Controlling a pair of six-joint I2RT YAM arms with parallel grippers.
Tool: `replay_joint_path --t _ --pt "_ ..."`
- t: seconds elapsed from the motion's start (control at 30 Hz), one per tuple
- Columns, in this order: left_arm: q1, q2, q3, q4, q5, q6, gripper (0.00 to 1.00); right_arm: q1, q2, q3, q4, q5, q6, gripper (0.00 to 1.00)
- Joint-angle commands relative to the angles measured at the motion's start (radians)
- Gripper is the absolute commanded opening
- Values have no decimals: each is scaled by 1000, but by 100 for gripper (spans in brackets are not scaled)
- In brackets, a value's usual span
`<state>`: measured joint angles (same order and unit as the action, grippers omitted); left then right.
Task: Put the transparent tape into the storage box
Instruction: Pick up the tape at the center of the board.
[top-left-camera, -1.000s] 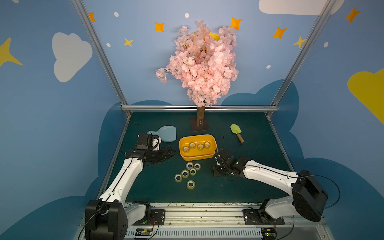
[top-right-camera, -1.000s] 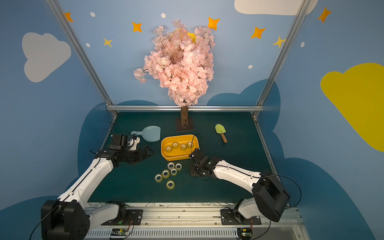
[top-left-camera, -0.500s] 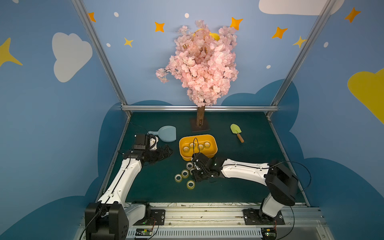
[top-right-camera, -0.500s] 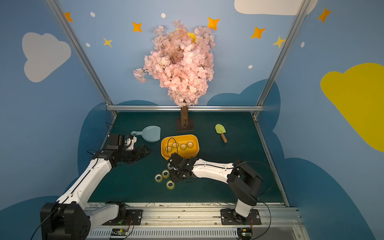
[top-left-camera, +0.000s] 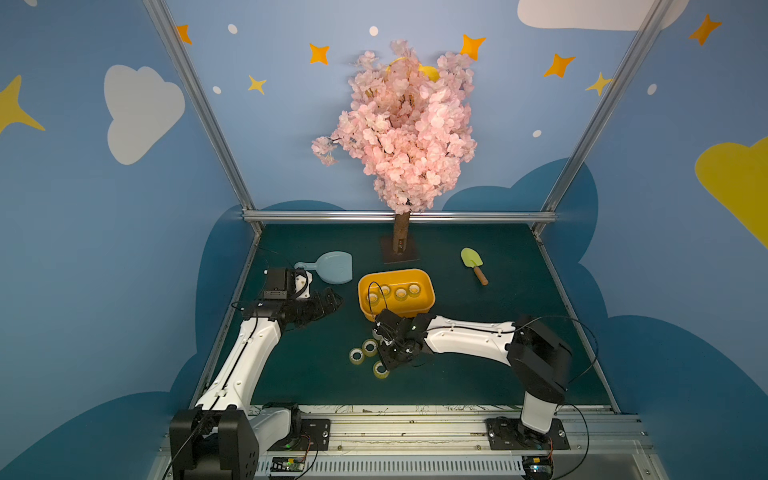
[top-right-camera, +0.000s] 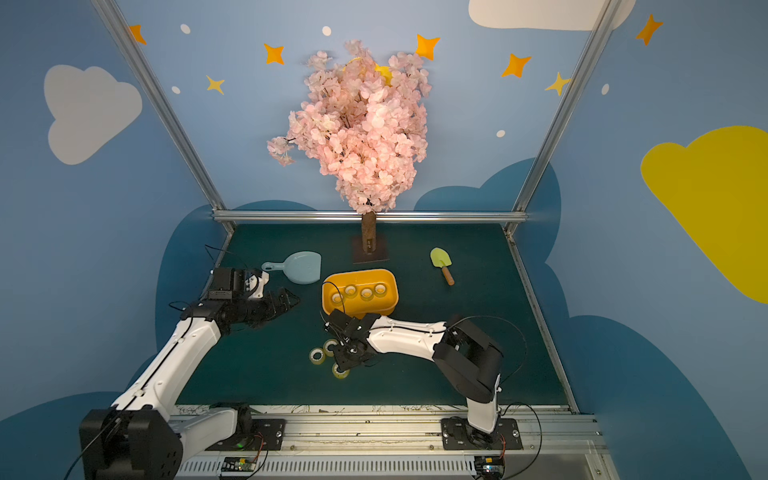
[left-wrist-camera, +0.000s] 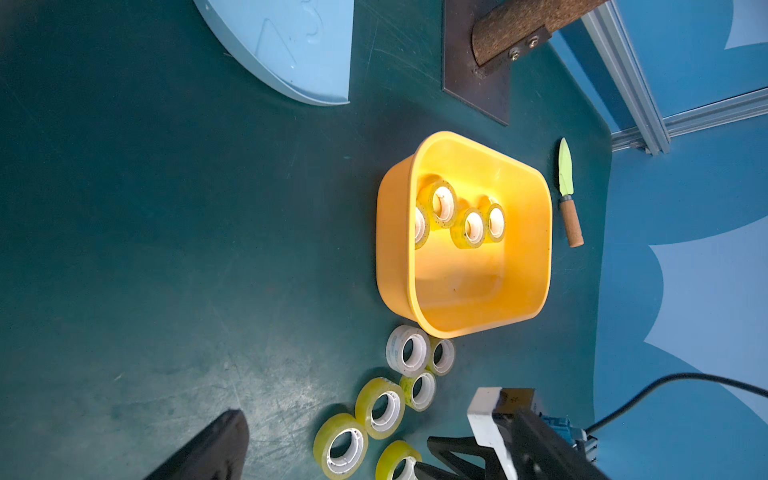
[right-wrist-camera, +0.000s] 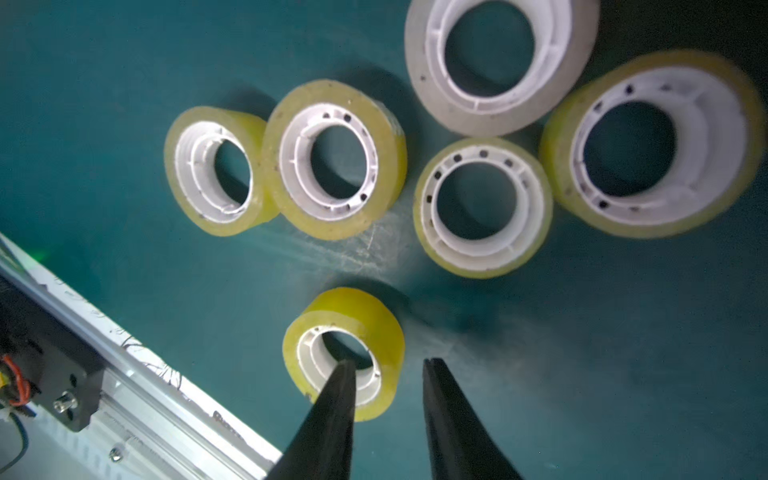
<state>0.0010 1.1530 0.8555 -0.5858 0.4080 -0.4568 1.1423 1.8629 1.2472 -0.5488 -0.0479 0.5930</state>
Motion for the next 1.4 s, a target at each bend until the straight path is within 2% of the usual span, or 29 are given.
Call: replay_joint_path --t 0.0,1.07,1.27,1.37 --pt "5 11 21 -12 9 4 100 23 29 58 -106 49 -34 34" --pt "9 14 14 -8 14 -2 100 62 162 104 -175 108 35 32" --pt "9 11 14 -9 4 -2 100 62 150 75 -175 112 40 28" --pt "9 12 14 -11 -2 -1 100 61 126 51 -174 127 44 19"
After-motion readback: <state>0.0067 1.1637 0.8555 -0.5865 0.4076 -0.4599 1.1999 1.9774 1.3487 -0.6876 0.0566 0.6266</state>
